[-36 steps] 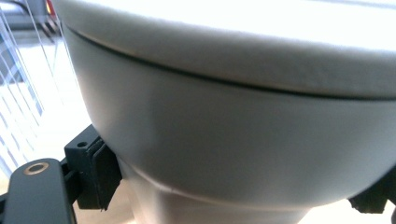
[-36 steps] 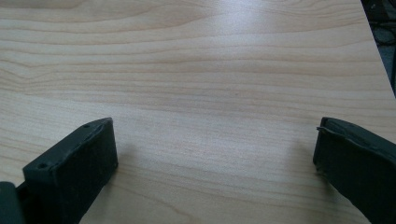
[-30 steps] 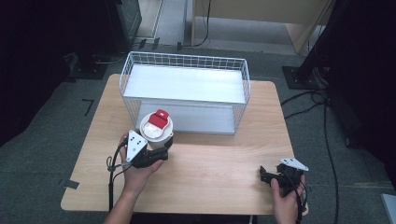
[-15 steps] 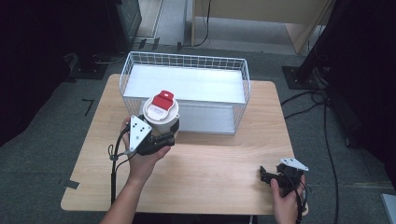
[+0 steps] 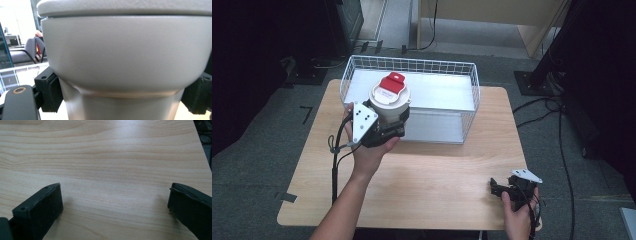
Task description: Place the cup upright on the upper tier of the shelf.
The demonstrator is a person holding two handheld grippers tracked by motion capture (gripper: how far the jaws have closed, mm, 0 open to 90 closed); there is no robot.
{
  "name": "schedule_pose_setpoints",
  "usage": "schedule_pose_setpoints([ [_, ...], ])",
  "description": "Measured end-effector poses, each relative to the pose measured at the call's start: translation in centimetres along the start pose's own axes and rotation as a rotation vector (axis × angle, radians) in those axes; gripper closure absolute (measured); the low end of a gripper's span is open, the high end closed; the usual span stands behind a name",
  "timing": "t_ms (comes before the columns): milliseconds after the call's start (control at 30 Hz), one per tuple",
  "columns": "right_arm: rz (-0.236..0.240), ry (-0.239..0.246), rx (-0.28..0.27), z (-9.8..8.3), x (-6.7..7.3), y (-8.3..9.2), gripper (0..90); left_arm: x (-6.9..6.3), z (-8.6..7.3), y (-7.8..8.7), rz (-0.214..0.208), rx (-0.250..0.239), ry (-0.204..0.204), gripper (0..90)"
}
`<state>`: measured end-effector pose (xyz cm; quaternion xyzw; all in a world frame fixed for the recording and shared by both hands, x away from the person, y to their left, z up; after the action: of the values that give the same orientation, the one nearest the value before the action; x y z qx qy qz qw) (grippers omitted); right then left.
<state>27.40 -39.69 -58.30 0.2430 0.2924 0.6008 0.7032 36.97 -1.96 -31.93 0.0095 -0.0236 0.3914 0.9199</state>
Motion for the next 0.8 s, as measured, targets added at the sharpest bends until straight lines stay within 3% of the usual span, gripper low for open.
schedule_pose_setpoints([
  [300, 0.0, 0.001, -0.001, 0.0, 0.0, 0.0, 0.0, 1.9, 0.3, -2.9, 0.028, 0.003, 0.026, 11.4],
  [433, 0.0, 0.0, 0.002, 0.0, 0.0, 0.0, 0.0, 3.3, 0.4, -4.5, 0.07, 0.005, 0.027, 11.3],
  [600, 0.0, 0.001, 0.001, 0.0, 0.0, 0.0, 0.0, 5.1, 0.4, -6.0, 0.112, 0.001, 0.06, 11.2],
  [800, 0.0, 0.0, 0.002, 0.0, 0.0, 0.0, 0.0, 7.1, 0.2, -7.5, 0.161, 0.025, 0.068, 11.1],
])
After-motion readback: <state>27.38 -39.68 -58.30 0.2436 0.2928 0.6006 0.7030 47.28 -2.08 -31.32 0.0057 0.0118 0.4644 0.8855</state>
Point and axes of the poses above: each handheld gripper's, and its own axes: y roughly backward along the jaws, z roughly out of its top, x roughly to its left, the point moved 8 cm from there along -y, roughly forward along the jaws, and after that the axes turned 12 degrees about -z, right-handed, at the moved point
